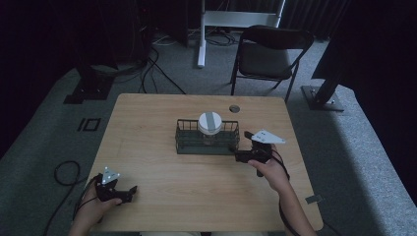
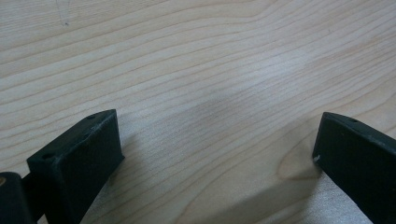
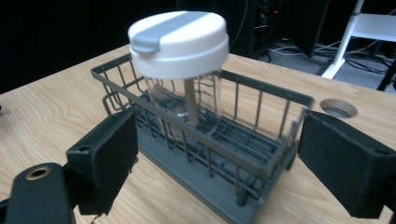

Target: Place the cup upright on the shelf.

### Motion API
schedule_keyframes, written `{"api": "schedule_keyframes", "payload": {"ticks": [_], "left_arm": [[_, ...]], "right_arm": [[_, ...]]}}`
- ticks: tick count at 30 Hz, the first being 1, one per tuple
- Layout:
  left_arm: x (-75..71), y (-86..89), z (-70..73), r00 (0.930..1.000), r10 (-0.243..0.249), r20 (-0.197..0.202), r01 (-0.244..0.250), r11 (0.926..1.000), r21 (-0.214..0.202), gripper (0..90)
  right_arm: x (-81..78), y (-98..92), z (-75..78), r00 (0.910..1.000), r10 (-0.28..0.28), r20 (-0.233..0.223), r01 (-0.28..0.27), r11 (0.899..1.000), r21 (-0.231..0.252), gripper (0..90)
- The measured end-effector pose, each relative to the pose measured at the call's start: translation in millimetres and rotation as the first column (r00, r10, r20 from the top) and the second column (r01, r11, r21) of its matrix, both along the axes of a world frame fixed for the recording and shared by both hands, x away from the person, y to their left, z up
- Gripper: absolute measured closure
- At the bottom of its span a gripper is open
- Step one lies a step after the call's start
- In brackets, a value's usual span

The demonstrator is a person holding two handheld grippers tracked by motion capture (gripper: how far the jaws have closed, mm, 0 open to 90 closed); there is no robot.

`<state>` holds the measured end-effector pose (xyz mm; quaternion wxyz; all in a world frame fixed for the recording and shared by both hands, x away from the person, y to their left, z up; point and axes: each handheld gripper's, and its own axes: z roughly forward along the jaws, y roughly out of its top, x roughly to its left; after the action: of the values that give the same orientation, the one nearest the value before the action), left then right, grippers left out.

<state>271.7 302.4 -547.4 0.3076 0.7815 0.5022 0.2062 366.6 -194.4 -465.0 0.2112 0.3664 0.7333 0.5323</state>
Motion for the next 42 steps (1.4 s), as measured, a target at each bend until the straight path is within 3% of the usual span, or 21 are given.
{"api": "schedule_keyframes", "payload": {"ticks": [9,19,30,42], "left_arm": [[0.0,0.0,0.0,1.0000,0.000,0.000,0.000,1.0000,0.000,1.5],[0.0,0.0,0.0,1.0000,0.000,0.000,0.000,1.0000,0.000,1.5],[0.0,0.0,0.0,1.0000,0.000,0.000,0.000,1.0000,0.000,1.5],[0.0,-0.1,0.0,1.0000,0.000,0.000,0.000,1.0000,0.000,1.5]], "right_arm": [[-9.6,-18.7,-10.2,0.9999,-0.011,-0.001,0.011,1.000,-0.019,12.2],[-19.0,-39.3,-30.7,0.9977,-0.055,-0.040,0.054,0.998,-0.022,12.2],[-29.0,-73.3,-56.4,0.9847,-0.141,-0.102,0.138,0.990,-0.041,12.9],[-35.6,-92.6,-68.4,0.9708,-0.203,-0.127,0.195,0.978,-0.077,12.7]]}}
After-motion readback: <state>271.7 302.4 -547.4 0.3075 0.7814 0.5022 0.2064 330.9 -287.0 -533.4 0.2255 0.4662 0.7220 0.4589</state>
